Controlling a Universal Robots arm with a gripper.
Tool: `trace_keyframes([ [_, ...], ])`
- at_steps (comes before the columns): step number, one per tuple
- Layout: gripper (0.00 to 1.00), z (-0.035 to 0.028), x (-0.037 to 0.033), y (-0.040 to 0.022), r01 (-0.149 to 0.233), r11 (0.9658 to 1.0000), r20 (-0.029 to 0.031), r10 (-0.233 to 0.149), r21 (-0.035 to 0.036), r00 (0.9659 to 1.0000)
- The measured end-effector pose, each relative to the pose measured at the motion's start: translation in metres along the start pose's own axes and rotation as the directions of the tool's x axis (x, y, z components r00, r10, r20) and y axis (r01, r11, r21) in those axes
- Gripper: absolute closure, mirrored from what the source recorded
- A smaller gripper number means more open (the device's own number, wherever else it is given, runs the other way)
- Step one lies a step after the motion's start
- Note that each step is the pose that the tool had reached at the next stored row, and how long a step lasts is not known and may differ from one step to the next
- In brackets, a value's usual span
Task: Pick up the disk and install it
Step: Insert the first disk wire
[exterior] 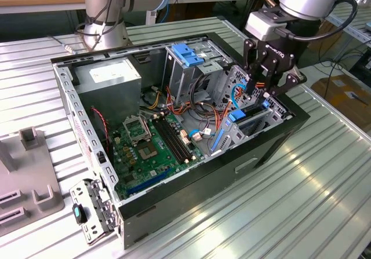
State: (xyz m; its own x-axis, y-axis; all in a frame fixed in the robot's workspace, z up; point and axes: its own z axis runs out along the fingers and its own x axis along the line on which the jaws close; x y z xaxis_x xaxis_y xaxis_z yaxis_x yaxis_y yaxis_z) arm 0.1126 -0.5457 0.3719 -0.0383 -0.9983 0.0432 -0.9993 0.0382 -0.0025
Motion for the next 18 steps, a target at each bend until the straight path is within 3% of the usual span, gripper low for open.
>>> trace_keyframes([
  [6, 0.58, -0.0003, -0.0063, -0.0013, 0.0, 1.0, 0.0, 0.0, 0.0, 1.0],
  [18, 0.58, -0.0004, -0.0102, -0.0015, 0.0, 1.0, 0.0, 0.0, 0.0, 1.0],
])
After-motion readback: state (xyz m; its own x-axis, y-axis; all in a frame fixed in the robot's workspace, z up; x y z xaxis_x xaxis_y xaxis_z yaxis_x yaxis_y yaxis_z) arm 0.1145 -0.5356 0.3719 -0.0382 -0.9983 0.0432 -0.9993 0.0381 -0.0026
